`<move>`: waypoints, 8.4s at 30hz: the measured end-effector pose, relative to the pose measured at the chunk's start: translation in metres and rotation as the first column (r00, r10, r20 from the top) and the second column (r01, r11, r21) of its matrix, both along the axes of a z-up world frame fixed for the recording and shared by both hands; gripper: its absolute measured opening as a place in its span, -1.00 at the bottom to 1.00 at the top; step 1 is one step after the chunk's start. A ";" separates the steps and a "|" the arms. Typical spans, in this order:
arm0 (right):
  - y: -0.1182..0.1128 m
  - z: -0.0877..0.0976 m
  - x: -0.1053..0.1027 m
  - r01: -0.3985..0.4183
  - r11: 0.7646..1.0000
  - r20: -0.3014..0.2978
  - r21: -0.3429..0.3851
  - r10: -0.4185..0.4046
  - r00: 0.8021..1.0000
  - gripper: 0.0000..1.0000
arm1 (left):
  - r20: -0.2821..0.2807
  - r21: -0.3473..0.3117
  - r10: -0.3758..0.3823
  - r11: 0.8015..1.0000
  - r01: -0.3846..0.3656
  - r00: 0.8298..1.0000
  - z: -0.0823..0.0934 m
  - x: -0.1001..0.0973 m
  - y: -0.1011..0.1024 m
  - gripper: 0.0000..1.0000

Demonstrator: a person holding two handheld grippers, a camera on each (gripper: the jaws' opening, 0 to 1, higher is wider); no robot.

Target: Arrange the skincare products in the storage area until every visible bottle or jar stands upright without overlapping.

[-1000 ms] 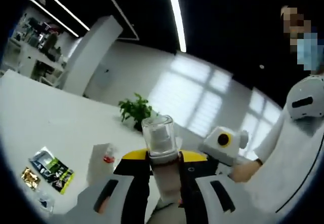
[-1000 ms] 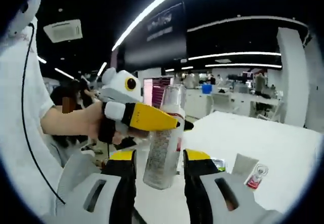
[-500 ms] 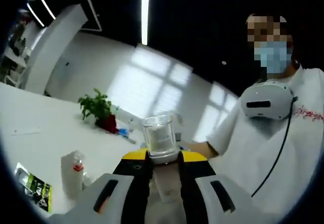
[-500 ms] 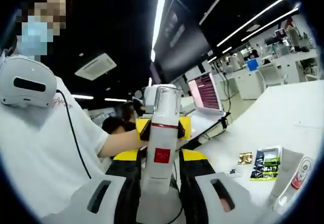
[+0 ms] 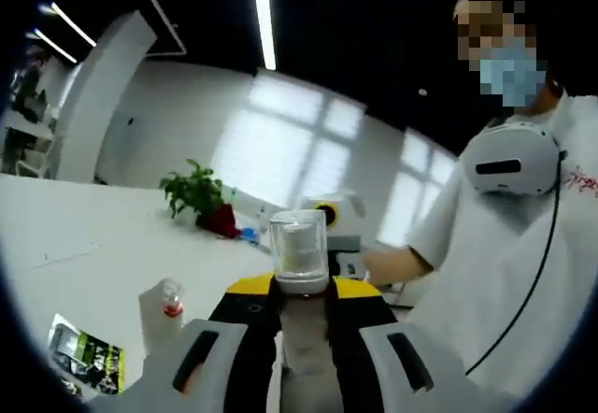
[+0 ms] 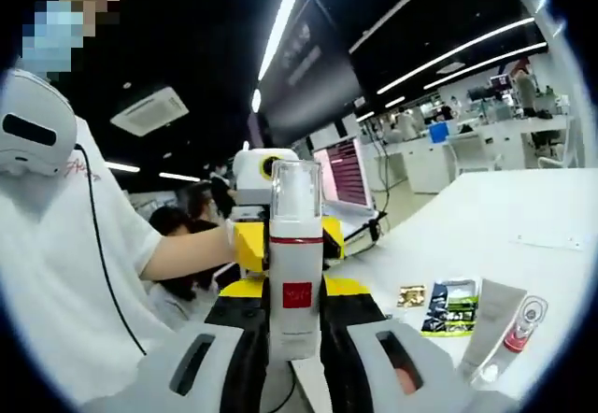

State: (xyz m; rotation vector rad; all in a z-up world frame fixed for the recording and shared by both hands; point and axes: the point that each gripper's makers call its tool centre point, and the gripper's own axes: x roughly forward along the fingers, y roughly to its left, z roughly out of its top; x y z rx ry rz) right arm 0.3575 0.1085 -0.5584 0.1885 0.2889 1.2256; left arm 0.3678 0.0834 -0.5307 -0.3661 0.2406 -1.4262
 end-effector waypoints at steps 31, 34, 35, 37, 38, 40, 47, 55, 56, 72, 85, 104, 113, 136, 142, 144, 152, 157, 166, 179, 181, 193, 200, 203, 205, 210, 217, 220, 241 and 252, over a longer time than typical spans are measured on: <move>-0.043 -0.042 0.042 0.621 0.726 0.439 -0.297 -0.474 0.764 -0.58 | 0.195 0.232 0.455 0.839 -0.492 0.869 -0.042 0.031 -0.024 -0.67; -0.049 -0.054 0.038 0.590 0.741 0.418 -0.323 -0.447 0.791 -0.56 | 0.247 0.251 0.344 0.880 -0.403 0.906 -0.052 0.027 -0.034 -0.68; -0.050 -0.059 0.037 0.580 0.742 0.421 -0.336 -0.432 0.797 -0.55 | 0.259 0.251 0.312 0.892 -0.375 0.914 -0.054 0.025 -0.038 -0.68; -0.057 -0.066 0.035 0.568 0.741 0.412 -0.357 -0.421 0.808 -0.49 | 0.281 0.276 0.262 0.899 -0.339 0.923 -0.061 0.022 -0.044 -0.68; -0.060 -0.068 0.035 0.566 0.741 0.411 -0.362 -0.418 0.810 -0.46 | 0.287 0.273 0.225 0.913 -0.304 0.931 -0.064 0.020 -0.050 -0.68; -0.069 -0.072 0.033 0.569 0.733 0.404 -0.374 -0.423 0.811 -0.43 | 0.291 0.270 0.219 0.915 -0.300 0.931 -0.066 0.022 -0.053 -0.68; -0.088 -0.080 0.028 0.570 0.715 0.389 -0.404 -0.430 0.815 -0.39 | 0.285 0.261 0.155 0.937 -0.232 0.946 -0.072 0.026 -0.069 -0.68; -0.103 -0.091 0.025 0.551 0.727 0.346 -0.411 -0.435 0.832 -0.27 | 0.282 0.261 0.110 0.947 -0.187 0.953 -0.090 0.040 -0.070 -0.68; -0.106 -0.093 0.024 0.552 0.723 0.344 -0.415 -0.437 0.831 -0.25 | 0.283 0.262 0.104 0.948 -0.181 0.954 -0.093 0.041 -0.070 -0.68; -0.148 -0.107 0.034 0.579 0.682 0.296 -0.446 -0.499 0.815 0.10 | 0.328 0.291 0.054 0.944 -0.155 0.943 -0.155 0.066 -0.075 -0.68; -0.185 -0.128 0.039 0.617 0.619 0.276 -0.486 -0.561 0.781 0.15 | 0.349 0.305 -0.006 0.946 -0.107 0.937 -0.195 0.078 -0.074 -0.68; -0.189 -0.136 0.038 0.618 0.605 0.251 -0.503 -0.581 0.774 0.21 | 0.346 0.281 -0.019 0.956 -0.085 0.938 -0.212 0.086 -0.085 -0.69; -0.190 -0.139 0.037 0.615 0.599 0.248 -0.512 -0.583 0.774 0.20 | 0.336 0.298 -0.031 0.952 -0.075 0.941 -0.222 0.088 -0.082 -0.68; -0.187 -0.141 0.036 0.603 0.603 0.242 -0.523 -0.573 0.783 0.20 | 0.323 0.310 -0.040 0.948 -0.066 0.946 -0.218 0.089 -0.082 -0.61; -0.184 -0.141 0.035 0.596 0.607 0.243 -0.525 -0.565 0.789 0.20 | 0.326 0.326 -0.041 0.943 -0.071 0.944 -0.213 0.085 -0.080 -0.55; -0.183 -0.141 0.035 0.595 0.611 0.244 -0.522 -0.562 0.790 0.21 | 0.331 0.327 -0.038 0.942 -0.076 0.943 -0.209 0.084 -0.080 -0.52; -0.181 -0.140 0.035 0.590 0.617 0.247 -0.521 -0.552 0.796 0.22 | 0.351 0.346 -0.041 0.934 -0.089 0.935 -0.199 0.079 -0.077 -0.48; -0.179 -0.139 0.035 0.588 0.619 0.257 -0.520 -0.543 0.799 0.21 | 0.364 0.343 -0.021 0.932 -0.114 0.931 -0.190 0.079 -0.073 -0.45; -0.173 -0.137 0.034 0.575 0.636 0.259 -0.516 -0.524 0.812 0.24 | 0.396 0.328 0.039 0.927 -0.181 0.917 -0.162 0.077 -0.057 -0.37; -0.167 -0.138 0.032 0.555 0.666 0.224 -0.498 -0.519 0.825 0.39 | 0.376 0.358 0.187 0.874 -0.328 0.908 -0.145 0.065 -0.007 0.01; -0.166 -0.137 0.032 0.555 0.672 0.222 -0.490 -0.519 0.825 0.40 | 0.363 0.362 0.220 0.862 -0.355 0.905 -0.144 0.062 0.003 0.10; -0.163 -0.139 0.030 0.537 0.683 0.209 -0.495 -0.507 0.837 0.45 | 0.232 0.465 0.372 0.769 -0.438 0.899 -0.162 0.038 0.054 0.55; -0.164 -0.139 0.030 0.543 0.679 0.204 -0.495 -0.517 0.832 0.59 | 0.190 0.486 0.444 0.732 -0.477 0.876 -0.168 0.018 0.078 0.66; -0.163 -0.141 0.029 0.536 0.683 0.191 -0.497 -0.516 0.835 0.59 | 0.173 0.487 0.475 0.720 -0.494 0.863 -0.169 0.011 0.088 0.71; -0.163 -0.140 0.029 0.535 0.683 0.195 -0.498 -0.512 0.836 0.61 | 0.152 0.492 0.499 0.710 -0.503 0.853 -0.171 0.006 0.097 0.75; -0.162 -0.145 0.026 0.520 0.685 0.163 -0.510 -0.517 0.840 0.74 | 0.127 0.504 0.546 0.684 -0.527 0.828 -0.176 -0.003 0.108 0.82; -0.159 -0.147 0.026 0.510 0.692 0.143 -0.511 -0.516 0.845 0.94 | 0.117 0.528 0.601 0.636 -0.562 0.791 -0.179 -0.002 0.122 0.98; -0.161 -0.152 0.025 0.499 0.673 0.151 -0.546 -0.507 0.848 0.99 | 0.111 0.527 0.610 0.633 -0.567 0.785 -0.180 0.000 0.124 0.98; -0.166 -0.152 0.026 0.511 0.667 0.139 -0.542 -0.528 0.837 0.99 | 0.034 0.572 0.665 0.599 -0.560 0.746 -0.195 0.025 0.118 0.98; -0.166 -0.156 0.025 0.503 0.662 0.128 -0.555 -0.530 0.838 0.99 | 0.013 0.612 0.681 0.574 -0.544 0.732 -0.206 0.060 0.095 0.96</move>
